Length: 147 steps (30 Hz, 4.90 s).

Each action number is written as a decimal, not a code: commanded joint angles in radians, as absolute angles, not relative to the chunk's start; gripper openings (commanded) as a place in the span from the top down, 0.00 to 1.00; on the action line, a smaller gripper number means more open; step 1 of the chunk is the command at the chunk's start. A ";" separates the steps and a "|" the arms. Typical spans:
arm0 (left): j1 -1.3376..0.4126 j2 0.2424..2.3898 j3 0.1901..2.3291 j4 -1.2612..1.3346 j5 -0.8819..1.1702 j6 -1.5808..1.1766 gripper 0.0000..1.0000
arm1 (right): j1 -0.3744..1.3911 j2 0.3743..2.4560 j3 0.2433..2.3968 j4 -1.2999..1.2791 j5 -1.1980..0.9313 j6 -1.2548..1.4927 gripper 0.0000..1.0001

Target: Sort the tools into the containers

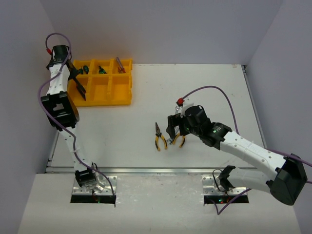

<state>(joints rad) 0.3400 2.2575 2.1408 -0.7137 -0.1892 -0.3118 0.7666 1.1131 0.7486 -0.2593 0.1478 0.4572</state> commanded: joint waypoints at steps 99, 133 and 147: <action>-0.049 0.685 0.750 -0.454 0.053 -0.367 0.00 | 0.660 1.528 0.681 -0.352 0.282 0.917 1.00; -0.534 1.250 0.687 0.438 0.415 -0.878 0.01 | 0.861 1.095 0.756 -0.117 -0.067 0.509 1.00; -0.580 1.256 0.671 0.494 0.508 -0.882 0.86 | 0.861 1.091 0.785 -0.096 -0.052 0.536 1.00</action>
<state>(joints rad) -0.5453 1.2626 0.6601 0.4307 0.4488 -0.8878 0.8602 1.1023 0.7235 -0.1591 -0.1000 0.5312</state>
